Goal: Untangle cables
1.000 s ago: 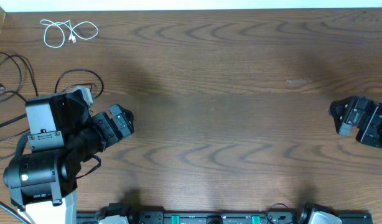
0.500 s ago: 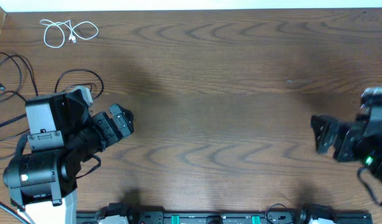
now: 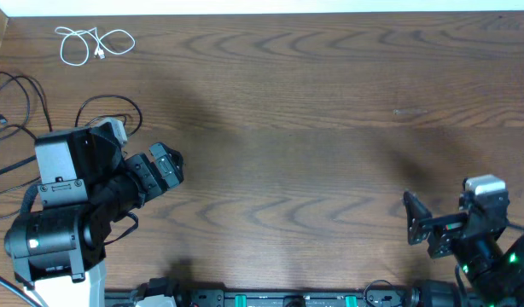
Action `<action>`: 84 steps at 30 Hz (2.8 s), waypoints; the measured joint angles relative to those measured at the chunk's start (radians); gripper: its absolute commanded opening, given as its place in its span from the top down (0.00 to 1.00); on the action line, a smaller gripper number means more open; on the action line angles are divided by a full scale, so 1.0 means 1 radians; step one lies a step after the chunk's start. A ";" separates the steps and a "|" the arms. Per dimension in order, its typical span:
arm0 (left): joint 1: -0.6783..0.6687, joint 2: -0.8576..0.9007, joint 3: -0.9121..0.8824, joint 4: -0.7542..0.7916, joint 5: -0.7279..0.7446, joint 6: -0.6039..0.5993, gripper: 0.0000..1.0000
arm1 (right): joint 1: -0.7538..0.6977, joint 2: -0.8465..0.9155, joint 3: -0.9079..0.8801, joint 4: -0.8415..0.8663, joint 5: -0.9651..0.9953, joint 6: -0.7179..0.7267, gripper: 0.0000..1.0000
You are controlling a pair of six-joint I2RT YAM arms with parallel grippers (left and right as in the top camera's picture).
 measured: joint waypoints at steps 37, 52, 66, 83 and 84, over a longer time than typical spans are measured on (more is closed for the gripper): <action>0.000 0.000 0.000 0.000 0.000 0.000 0.00 | 0.099 -0.342 -0.805 0.914 0.147 -0.008 0.01; 0.000 0.000 0.000 -0.001 0.000 0.000 0.00 | 0.114 -0.341 -0.842 0.843 0.270 0.046 0.01; 0.000 0.000 0.000 0.000 0.000 0.000 0.00 | 0.114 -0.342 -0.842 0.842 0.289 0.049 0.01; 0.000 0.000 0.000 0.000 0.000 0.000 0.00 | 0.114 -0.342 -0.842 0.841 0.293 0.045 0.01; 0.000 0.000 0.000 0.000 0.000 0.000 0.00 | 0.114 -0.342 -0.842 0.841 0.293 0.045 0.01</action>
